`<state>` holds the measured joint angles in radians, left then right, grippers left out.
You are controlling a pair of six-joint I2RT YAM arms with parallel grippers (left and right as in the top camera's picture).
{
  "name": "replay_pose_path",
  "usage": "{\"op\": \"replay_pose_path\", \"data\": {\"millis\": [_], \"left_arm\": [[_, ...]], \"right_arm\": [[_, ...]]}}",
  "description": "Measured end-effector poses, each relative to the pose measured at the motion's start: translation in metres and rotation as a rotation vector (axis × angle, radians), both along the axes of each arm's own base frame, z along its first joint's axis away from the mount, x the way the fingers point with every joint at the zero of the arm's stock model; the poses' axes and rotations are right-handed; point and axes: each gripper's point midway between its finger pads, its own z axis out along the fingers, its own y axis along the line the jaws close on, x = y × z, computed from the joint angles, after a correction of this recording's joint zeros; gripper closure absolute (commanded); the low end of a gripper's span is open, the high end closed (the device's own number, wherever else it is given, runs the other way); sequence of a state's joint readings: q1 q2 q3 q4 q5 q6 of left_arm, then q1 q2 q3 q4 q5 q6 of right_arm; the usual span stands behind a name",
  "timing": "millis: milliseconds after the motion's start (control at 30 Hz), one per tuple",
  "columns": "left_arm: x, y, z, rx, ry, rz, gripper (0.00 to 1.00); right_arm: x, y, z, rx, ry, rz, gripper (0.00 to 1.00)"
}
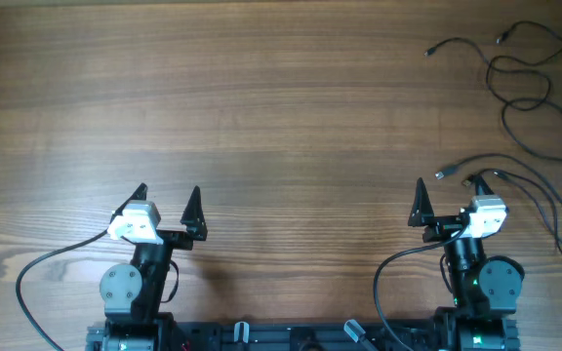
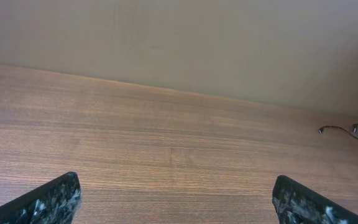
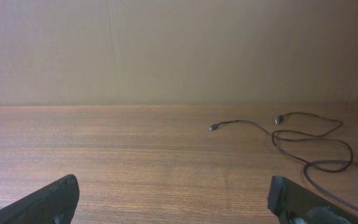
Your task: Untangle cables
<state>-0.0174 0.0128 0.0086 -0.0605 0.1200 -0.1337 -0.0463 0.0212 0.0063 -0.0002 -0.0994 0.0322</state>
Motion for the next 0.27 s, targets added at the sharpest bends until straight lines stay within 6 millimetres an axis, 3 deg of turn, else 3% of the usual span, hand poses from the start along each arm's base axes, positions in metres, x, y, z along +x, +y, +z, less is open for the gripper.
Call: {"op": "replay_pose_path", "data": {"millis": [267], "left_arm": [[0.0000,0.0000,0.0000,0.000,0.000,0.000,0.00]], "right_arm": [[0.0000,0.0000,0.0000,0.000,0.000,0.000,0.00]]}}
